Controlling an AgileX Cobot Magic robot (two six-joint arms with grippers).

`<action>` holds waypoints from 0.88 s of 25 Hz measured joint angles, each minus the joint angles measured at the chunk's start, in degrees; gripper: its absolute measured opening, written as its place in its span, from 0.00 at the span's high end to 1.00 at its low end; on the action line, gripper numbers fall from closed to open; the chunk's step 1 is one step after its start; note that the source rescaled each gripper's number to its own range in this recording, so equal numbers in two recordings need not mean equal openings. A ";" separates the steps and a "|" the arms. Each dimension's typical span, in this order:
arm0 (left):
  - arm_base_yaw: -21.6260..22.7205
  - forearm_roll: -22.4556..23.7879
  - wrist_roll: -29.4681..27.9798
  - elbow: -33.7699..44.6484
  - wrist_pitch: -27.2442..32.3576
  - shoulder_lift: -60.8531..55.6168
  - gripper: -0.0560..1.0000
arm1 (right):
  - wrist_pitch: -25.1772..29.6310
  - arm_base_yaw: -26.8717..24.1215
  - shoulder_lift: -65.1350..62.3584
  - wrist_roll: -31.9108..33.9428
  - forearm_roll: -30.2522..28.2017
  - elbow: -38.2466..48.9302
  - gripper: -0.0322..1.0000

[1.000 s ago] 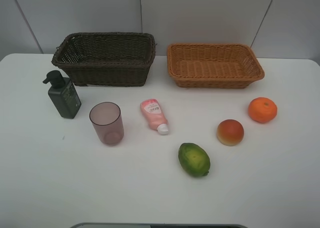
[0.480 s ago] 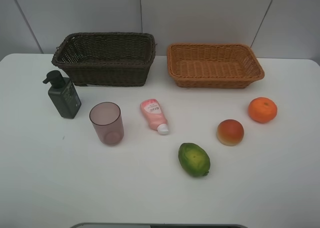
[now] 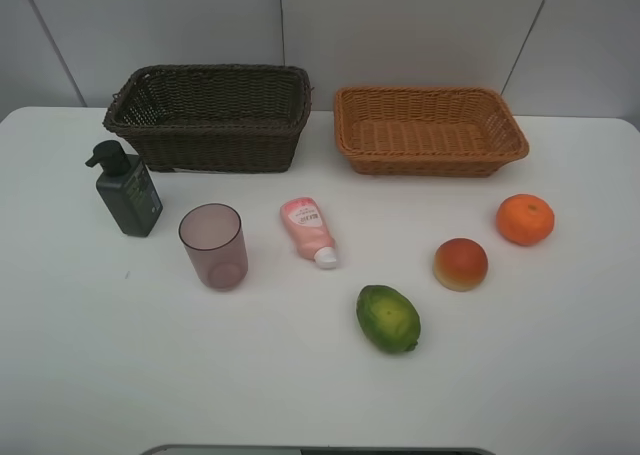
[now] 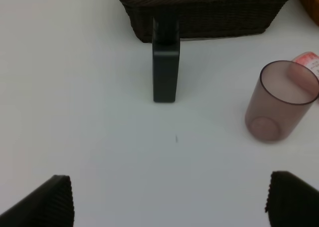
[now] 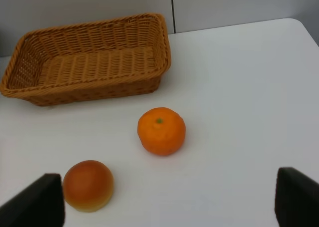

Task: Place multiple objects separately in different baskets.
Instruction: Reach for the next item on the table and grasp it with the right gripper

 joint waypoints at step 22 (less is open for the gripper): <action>0.00 0.00 0.00 0.00 0.00 0.00 0.01 | 0.00 0.00 8.00 0.00 0.00 0.00 0.18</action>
